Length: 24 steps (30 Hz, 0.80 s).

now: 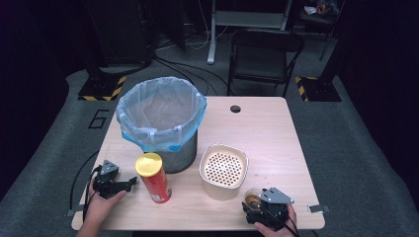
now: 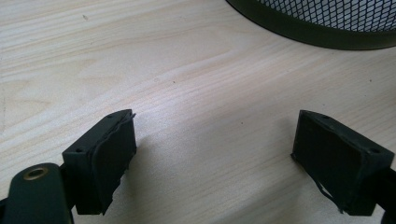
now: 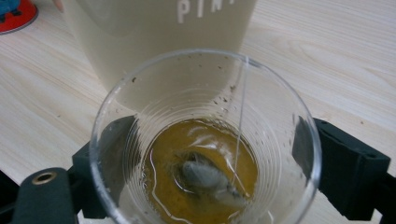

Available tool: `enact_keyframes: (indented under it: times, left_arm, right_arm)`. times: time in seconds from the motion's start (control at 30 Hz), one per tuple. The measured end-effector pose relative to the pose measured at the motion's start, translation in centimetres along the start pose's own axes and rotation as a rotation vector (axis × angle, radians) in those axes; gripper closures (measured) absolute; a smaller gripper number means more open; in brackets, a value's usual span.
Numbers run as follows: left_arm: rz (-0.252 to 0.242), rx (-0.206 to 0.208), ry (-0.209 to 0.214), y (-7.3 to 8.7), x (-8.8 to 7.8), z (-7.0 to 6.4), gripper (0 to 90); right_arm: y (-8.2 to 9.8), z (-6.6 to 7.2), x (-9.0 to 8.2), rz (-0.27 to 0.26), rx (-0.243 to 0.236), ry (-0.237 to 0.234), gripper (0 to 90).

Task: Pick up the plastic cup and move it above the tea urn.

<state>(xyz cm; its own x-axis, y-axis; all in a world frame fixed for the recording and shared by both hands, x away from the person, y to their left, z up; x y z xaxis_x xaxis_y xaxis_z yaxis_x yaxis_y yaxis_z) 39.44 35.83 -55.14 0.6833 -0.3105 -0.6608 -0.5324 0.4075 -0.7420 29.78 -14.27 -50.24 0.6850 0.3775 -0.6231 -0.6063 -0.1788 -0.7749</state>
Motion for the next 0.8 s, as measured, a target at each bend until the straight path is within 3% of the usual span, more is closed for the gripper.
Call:
enact_keyframes:
  times: [0.1, 0.17, 0.23, 0.4, 0.43, 0.8]
  left_arm:
    - [0.0, 0.0, 0.0, 0.0, 0.0, 0.0, 13.1]
    - [0.0, 0.0, 0.0, 0.0, 0.0, 0.0, 13.1]
    - [0.0, 0.0, 0.0, 0.0, 0.0, 0.0, 13.1]
    - [0.0, 0.0, 0.0, 0.0, 0.0, 0.0, 13.1]
    - [0.0, 0.0, 0.0, 0.0, 0.0, 0.0, 13.1]
    - [0.0, 0.0, 0.0, 0.0, 0.0, 0.0, 13.1]
  right_arm:
    - [0.2, -0.7, -0.4, -0.001, 0.015, -0.005, 15.1]
    - [0.1, -1.2, -0.5, -0.004, 0.022, -0.046, 22.3]
    - [0.1, -1.3, -0.4, -0.01, 0.022, -0.055, 22.9]
    - [-0.1, -1.3, 0.0, -0.02, -0.024, -0.081, 24.8]
    - [-0.2, -1.2, 0.1, -0.019, -0.032, -0.089, 28.9]
    - [-0.5, -1.5, 0.1, -0.003, -0.044, -0.11, 32.2]
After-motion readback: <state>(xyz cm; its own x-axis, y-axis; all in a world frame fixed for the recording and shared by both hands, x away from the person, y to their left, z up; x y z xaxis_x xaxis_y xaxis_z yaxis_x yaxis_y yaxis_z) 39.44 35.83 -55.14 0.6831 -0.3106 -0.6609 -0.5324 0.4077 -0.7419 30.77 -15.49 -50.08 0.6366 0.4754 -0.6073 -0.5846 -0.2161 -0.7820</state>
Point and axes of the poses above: each handheld gripper's, and its own axes: x roughly forward along the jaws, y roughly out of its underside, z roughly to its left, the point moved 3 cm from there along x, roughly forward along the jaws, and after that the axes turned 10 degrees about x, right-handed, at the moved point
